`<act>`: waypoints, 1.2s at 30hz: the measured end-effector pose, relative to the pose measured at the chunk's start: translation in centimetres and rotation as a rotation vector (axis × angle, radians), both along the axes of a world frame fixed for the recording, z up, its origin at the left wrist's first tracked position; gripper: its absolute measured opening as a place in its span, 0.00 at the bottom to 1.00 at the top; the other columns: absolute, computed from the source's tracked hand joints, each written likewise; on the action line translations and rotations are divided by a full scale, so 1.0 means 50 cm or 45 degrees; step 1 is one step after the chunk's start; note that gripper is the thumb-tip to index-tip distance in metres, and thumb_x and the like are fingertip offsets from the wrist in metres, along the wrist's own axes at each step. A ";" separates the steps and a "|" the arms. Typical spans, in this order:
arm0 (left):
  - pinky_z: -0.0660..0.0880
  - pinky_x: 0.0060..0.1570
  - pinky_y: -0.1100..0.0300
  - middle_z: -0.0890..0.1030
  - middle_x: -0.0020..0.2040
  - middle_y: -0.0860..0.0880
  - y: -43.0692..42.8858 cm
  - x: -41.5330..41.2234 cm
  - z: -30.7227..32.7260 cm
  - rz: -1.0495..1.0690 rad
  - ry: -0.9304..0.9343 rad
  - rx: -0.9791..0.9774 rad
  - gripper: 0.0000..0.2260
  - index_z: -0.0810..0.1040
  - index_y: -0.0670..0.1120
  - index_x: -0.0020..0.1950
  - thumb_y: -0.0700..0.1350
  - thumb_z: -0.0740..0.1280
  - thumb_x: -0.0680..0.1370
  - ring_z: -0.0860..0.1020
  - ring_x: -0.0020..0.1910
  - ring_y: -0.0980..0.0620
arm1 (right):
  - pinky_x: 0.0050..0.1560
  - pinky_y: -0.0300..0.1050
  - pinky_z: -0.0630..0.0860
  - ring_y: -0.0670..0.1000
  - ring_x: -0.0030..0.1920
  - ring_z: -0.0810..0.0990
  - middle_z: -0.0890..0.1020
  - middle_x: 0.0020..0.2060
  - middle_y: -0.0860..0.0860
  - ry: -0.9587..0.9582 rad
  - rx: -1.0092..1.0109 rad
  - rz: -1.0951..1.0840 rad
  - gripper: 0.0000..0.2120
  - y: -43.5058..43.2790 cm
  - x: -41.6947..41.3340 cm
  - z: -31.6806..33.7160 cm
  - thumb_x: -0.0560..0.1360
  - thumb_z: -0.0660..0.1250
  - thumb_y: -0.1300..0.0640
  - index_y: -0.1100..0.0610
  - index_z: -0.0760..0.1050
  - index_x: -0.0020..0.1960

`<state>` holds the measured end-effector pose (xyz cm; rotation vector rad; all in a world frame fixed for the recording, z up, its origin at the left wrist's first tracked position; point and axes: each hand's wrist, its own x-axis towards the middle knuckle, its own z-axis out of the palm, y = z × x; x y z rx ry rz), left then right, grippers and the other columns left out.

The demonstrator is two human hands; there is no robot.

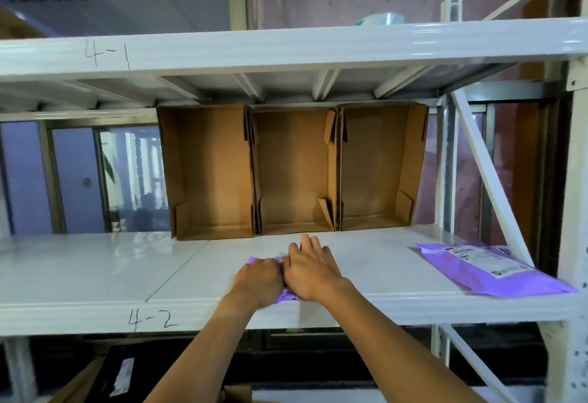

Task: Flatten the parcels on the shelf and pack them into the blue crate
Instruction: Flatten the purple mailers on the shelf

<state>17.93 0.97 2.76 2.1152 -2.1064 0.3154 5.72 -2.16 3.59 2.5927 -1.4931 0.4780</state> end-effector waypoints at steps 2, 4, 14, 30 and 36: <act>0.69 0.66 0.53 0.75 0.70 0.44 -0.007 0.012 -0.005 -0.068 0.102 0.010 0.22 0.70 0.44 0.72 0.54 0.61 0.82 0.73 0.68 0.44 | 0.65 0.56 0.67 0.57 0.64 0.68 0.70 0.63 0.56 0.002 0.001 0.083 0.19 -0.009 -0.003 -0.009 0.83 0.49 0.49 0.57 0.70 0.66; 0.57 0.74 0.59 0.62 0.79 0.43 -0.007 0.016 -0.003 -0.149 0.173 0.031 0.28 0.60 0.42 0.80 0.53 0.61 0.83 0.61 0.78 0.46 | 0.65 0.56 0.70 0.58 0.63 0.71 0.74 0.63 0.56 0.052 0.022 0.168 0.17 -0.014 -0.005 -0.012 0.82 0.53 0.53 0.59 0.72 0.66; 0.59 0.74 0.58 0.61 0.80 0.48 -0.031 0.026 -0.004 -0.111 0.410 0.168 0.23 0.56 0.48 0.82 0.48 0.51 0.86 0.62 0.77 0.48 | 0.64 0.53 0.71 0.57 0.63 0.74 0.77 0.64 0.56 0.058 0.105 0.192 0.19 -0.036 0.000 -0.012 0.83 0.52 0.54 0.59 0.74 0.67; 0.50 0.79 0.48 0.47 0.83 0.48 -0.042 0.027 -0.008 -0.030 0.137 0.284 0.28 0.48 0.48 0.83 0.55 0.51 0.85 0.48 0.81 0.47 | 0.64 0.52 0.73 0.55 0.61 0.76 0.79 0.64 0.53 -0.211 0.360 0.050 0.19 -0.043 0.019 -0.005 0.81 0.54 0.51 0.52 0.77 0.66; 0.59 0.76 0.47 0.57 0.81 0.45 -0.034 0.026 -0.010 -0.060 0.076 0.201 0.23 0.56 0.46 0.81 0.47 0.49 0.85 0.58 0.79 0.44 | 0.61 0.53 0.77 0.52 0.54 0.79 0.83 0.55 0.51 -0.438 0.454 0.012 0.15 -0.061 0.027 -0.010 0.79 0.59 0.50 0.51 0.80 0.60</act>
